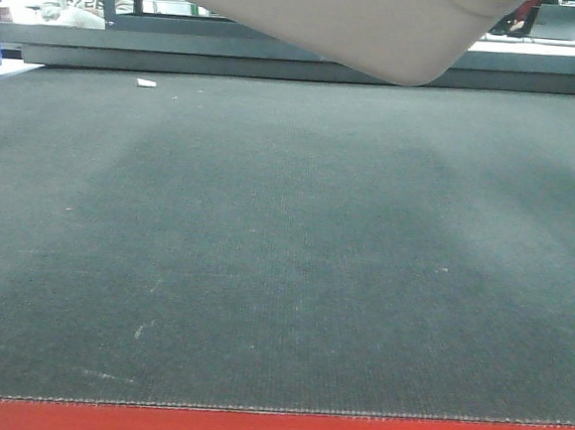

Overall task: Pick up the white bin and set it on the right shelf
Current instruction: 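Lift the pink bin off the table with both grippers, then hold the bin raised while the base turns away from the table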

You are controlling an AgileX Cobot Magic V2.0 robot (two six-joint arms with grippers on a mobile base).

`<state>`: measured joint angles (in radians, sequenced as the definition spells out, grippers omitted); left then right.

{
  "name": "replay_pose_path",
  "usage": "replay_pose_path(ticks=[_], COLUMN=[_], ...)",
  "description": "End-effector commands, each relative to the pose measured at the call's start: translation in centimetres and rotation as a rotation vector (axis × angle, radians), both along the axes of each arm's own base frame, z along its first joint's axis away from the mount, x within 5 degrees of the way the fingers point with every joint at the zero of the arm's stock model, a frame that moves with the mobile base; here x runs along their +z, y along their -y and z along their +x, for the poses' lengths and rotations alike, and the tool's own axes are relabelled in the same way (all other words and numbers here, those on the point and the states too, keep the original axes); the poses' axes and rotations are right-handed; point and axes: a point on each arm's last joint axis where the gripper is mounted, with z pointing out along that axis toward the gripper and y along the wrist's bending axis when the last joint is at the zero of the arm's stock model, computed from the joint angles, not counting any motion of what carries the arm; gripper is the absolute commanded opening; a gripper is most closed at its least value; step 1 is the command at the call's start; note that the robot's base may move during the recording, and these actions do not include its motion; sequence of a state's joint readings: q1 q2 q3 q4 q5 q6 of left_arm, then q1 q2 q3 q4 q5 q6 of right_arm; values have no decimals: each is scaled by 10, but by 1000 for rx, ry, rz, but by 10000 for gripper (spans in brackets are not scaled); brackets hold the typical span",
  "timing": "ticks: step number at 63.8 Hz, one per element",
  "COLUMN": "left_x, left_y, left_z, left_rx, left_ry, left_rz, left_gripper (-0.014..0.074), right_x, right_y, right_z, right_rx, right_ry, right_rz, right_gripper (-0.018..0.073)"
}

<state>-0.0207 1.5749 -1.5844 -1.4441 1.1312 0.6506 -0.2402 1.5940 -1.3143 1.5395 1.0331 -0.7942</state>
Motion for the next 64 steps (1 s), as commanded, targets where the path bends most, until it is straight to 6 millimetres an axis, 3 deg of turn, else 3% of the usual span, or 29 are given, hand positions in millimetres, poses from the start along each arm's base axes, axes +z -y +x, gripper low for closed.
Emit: replay_pose_path(ticks=[1,64], left_x=[30,30], left_y=[16,16], left_z=[-37,-37], left_rx=[-233,-233], left_ry=[66,66], left_rz=[-89,-89], left_gripper=[-126,-126], right_x=[44,44], right_y=[-26,-26], right_z=[-33,-33], right_rx=[252,248], right_ry=[146,145], right_rz=[127,127], right_gripper=[81,81])
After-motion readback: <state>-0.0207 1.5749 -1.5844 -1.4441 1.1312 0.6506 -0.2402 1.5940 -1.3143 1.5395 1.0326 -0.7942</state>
